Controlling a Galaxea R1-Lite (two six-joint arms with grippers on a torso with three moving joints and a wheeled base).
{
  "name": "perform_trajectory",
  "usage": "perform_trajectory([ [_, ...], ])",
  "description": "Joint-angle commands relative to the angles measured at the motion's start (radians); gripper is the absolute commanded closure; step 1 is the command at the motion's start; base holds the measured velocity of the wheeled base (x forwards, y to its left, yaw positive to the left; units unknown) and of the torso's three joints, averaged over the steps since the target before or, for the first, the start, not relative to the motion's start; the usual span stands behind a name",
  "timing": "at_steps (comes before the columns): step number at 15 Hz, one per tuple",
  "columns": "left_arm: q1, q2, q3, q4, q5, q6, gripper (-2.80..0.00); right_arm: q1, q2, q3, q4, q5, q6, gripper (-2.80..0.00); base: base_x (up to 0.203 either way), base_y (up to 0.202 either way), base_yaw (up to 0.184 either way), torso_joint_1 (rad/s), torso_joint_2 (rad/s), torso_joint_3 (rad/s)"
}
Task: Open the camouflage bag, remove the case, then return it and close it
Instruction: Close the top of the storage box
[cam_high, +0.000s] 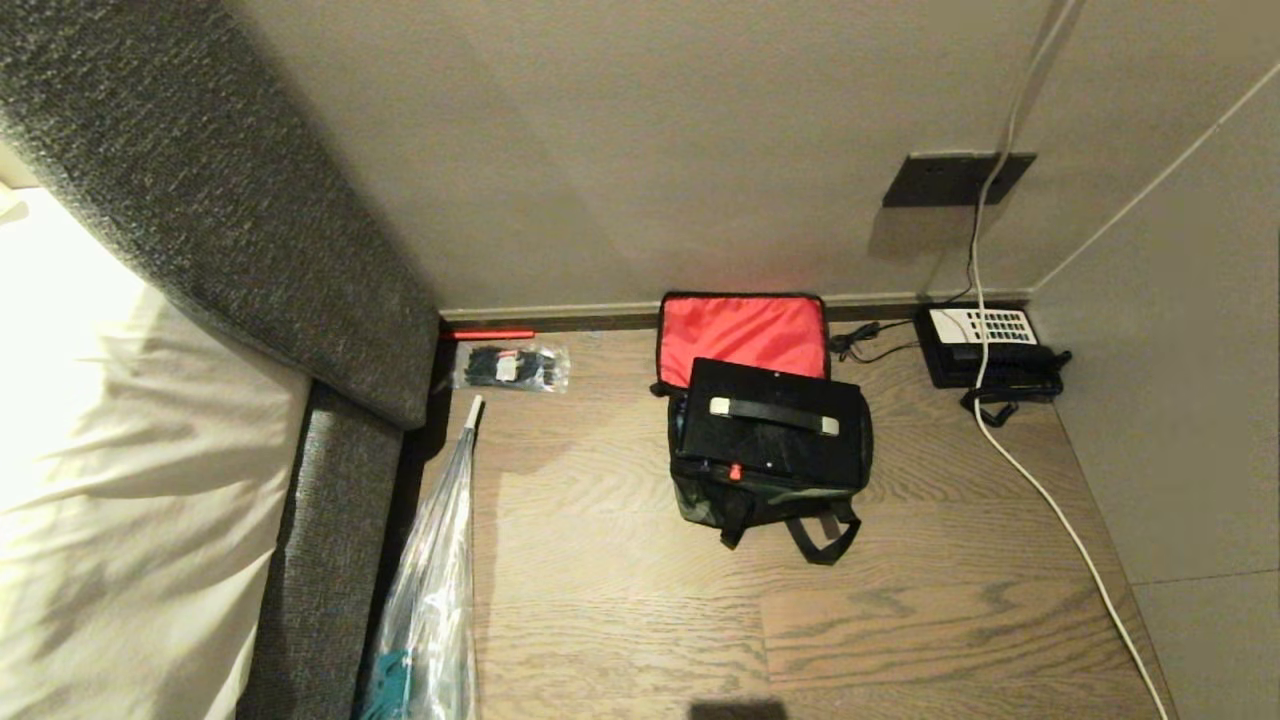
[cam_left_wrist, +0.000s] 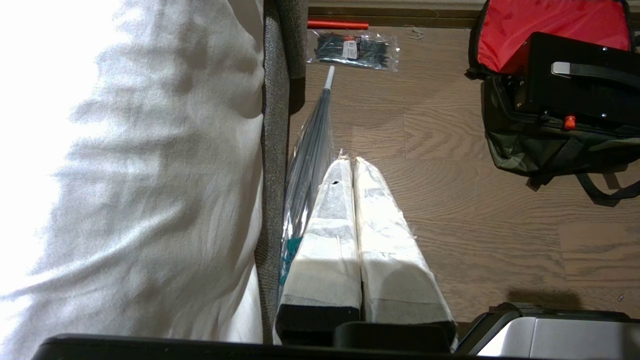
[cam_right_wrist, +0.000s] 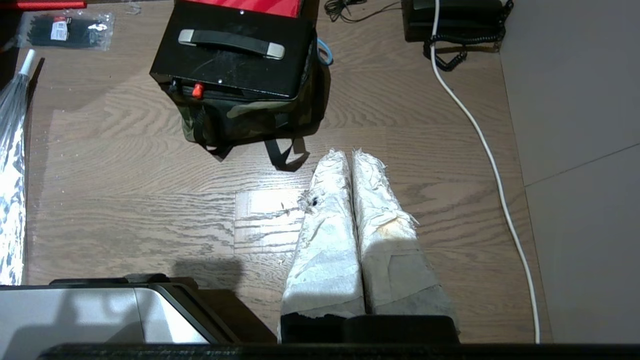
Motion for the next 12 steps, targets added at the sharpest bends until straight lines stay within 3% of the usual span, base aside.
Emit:
perform_trajectory([
  [1,0.000,-0.002,0.000,0.000,-0.001,-0.004,0.00,0.000,-0.021,0.001,0.002,0.000,0.000,0.00,0.000,0.000,0.000,0.000,0.00,0.000],
  [5,0.000,-0.001,-0.012,-0.001,0.001,0.001,0.00,0.000,-0.021,0.000,0.002,0.000,0.000,0.00,0.000,0.000,0.000,0.000,0.00,0.000],
  [8,0.000,0.074,-0.187,0.026,-0.024,-0.011,0.00,0.000,-0.021,0.000,0.002,0.000,0.000,0.00,0.000,0.000,0.000,0.000,0.00,0.000],
  [12,0.000,0.531,-0.479,0.028,-0.056,-0.132,0.00,0.000,-0.021,-0.001,0.002,0.000,0.000,0.00,0.000,0.000,0.000,0.000,0.00,0.000],
])
